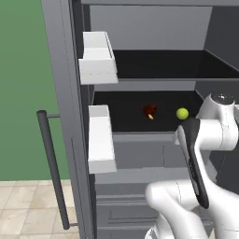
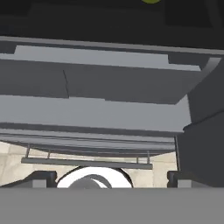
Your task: Open the fridge, remove the pear, corn, and steak, and place them on any counter.
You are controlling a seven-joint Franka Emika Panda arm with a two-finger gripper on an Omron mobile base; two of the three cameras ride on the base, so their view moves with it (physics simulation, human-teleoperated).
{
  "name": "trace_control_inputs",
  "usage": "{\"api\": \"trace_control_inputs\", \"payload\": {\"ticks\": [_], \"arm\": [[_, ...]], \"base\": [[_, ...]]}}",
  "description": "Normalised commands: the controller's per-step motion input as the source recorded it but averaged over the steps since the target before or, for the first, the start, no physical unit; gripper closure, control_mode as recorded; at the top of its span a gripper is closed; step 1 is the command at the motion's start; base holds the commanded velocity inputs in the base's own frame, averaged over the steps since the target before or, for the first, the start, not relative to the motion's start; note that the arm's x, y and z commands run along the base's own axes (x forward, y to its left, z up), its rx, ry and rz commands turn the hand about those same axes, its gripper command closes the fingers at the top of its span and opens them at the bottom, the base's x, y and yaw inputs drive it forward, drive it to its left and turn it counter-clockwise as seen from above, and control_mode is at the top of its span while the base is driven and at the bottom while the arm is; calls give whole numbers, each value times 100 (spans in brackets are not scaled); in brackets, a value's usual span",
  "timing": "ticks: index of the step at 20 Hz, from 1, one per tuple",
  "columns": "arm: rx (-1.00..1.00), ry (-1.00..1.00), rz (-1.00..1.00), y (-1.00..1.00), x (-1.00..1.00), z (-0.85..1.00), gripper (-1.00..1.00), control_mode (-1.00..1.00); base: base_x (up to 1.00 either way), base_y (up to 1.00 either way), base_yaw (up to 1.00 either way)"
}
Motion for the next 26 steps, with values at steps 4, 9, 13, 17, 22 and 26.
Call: {"api": "trace_control_inputs", "payload": {"ticks": [4,9,13,17,22,26], "arm": [[-10,-14,0,-17,78,12,-100,-100],[-5,-15,0,-47,77,10,-100,-100],[-1,-16,0,-39,43,11,-100,-100],[0,-6,0,-18,36,7,-100,-100],[0,0,0,-7,63,0,-100,-100],[0,-2,0,-28,40,0,-100,-100]], "base": [[0,0,0],[0,0,0],[0,0,0],[0,0,0],[0,0,0],[0,0,0]]}}
